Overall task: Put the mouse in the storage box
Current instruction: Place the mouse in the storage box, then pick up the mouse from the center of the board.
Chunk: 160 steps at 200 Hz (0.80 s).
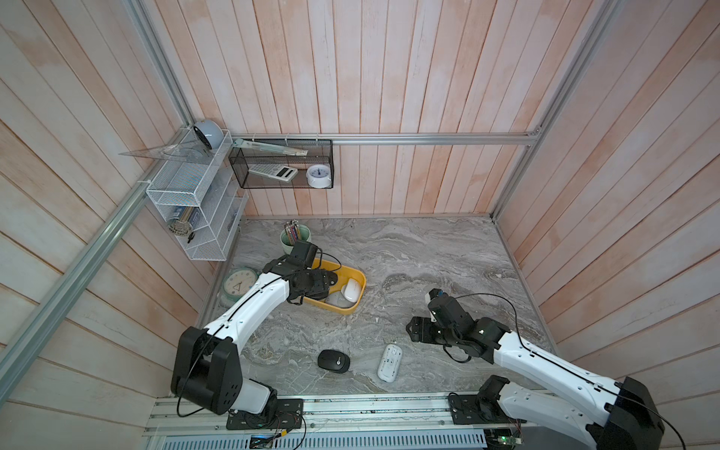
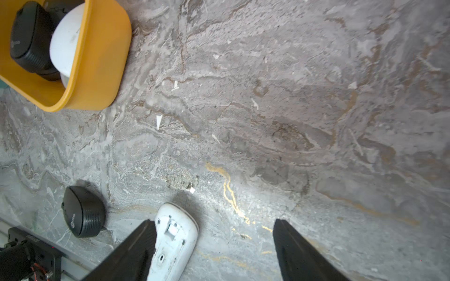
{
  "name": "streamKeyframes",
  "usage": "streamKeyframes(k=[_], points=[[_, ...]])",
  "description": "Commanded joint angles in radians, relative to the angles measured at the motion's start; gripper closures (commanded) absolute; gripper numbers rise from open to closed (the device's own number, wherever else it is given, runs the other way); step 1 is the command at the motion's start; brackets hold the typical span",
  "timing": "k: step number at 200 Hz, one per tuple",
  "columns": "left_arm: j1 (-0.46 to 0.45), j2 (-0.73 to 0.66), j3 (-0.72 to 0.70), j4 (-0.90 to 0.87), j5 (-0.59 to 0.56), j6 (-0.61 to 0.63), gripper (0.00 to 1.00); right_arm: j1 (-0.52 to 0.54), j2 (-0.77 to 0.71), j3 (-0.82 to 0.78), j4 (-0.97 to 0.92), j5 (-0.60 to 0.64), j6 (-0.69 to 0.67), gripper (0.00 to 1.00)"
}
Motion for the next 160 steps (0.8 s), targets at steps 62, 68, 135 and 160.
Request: streamKeyframes(k=[62,68,135,160], points=[[0.005,-0.380,-0.215,0.188,0.208,-0.091,0.10,0.200,0.094,-0.030,0.064,0.025,0.169,0.20],[0.005,-0.395,-0.225,0.193,0.222,-0.097,0.09,0.210,0.103,-0.033,0.072,0.024,0.180,0.21],[0.005,-0.529,-0.384,0.273,0.303,-0.172,0.09,0.264,0.219,0.004,0.084,-0.012,0.229,0.21],[0.005,-0.567,-0.452,0.329,0.339,-0.230,0.08,0.266,0.280,0.016,0.108,-0.066,0.228,0.21]])
